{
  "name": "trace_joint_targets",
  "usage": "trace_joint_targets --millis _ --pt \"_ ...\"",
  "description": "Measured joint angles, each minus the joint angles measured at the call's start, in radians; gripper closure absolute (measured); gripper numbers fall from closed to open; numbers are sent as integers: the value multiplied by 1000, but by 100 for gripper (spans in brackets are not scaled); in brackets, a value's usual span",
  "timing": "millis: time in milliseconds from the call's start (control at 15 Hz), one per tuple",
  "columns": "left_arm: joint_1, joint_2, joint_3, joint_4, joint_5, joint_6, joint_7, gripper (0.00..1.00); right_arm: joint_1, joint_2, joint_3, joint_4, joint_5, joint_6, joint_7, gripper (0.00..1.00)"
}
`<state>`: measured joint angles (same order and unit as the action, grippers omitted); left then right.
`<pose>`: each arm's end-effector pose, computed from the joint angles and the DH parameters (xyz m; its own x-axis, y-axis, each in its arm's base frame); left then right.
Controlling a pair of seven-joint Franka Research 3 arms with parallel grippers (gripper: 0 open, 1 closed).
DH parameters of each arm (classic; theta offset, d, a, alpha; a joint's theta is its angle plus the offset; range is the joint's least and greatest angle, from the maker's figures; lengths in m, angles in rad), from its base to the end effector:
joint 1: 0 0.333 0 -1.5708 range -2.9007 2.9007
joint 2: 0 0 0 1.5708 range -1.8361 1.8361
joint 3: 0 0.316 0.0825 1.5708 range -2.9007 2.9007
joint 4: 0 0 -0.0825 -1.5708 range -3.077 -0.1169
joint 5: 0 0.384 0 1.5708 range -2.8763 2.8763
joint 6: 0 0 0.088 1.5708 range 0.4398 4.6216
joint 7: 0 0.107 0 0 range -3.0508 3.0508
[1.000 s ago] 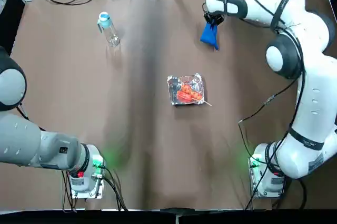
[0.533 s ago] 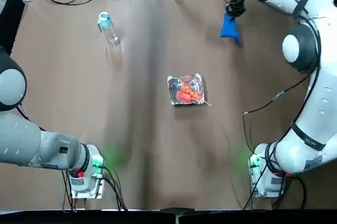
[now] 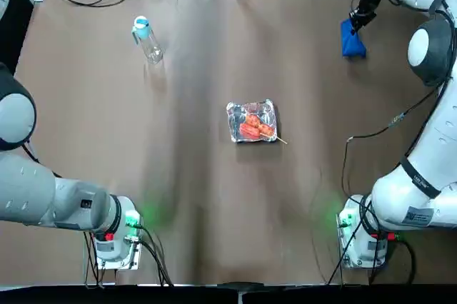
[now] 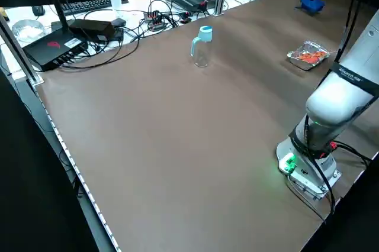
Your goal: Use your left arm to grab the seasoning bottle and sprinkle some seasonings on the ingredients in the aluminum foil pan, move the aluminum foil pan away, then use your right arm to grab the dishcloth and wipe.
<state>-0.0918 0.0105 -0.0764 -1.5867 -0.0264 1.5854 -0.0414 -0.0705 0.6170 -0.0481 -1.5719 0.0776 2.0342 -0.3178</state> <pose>0.5503 -0.0960 0.6125 0.9919 -0.1261 -0.0129 -0.1257 -0.9917 0.0267 0.6777 -0.0721 0.2688 0.9763 0.1691 -0.1348 0.1591 -0.9839 -0.0817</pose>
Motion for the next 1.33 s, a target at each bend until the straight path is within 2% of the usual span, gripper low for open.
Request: trace_joint_targets --millis 200,600,667,1133,1267,1333 --pt "0 0 0 0 0 0 0 0 9 28 11 -13 0 16 -2 92" --pt "0 1 0 0 0 0 0 0 66 63 18 -19 0 17 139 92" --pt "0 1 -1 0 0 0 0 0 72 69 18 -18 0 23 146 88" --pt "-3 2 -2 0 0 0 -1 0 75 42 17 15 0 28 148 25" --pt "-1 2 0 0 0 0 -1 0 75 -18 16 28 0 21 149 7" --pt "-1 5 0 0 0 0 -1 0 75 -96 16 33 0 -40 149 0"
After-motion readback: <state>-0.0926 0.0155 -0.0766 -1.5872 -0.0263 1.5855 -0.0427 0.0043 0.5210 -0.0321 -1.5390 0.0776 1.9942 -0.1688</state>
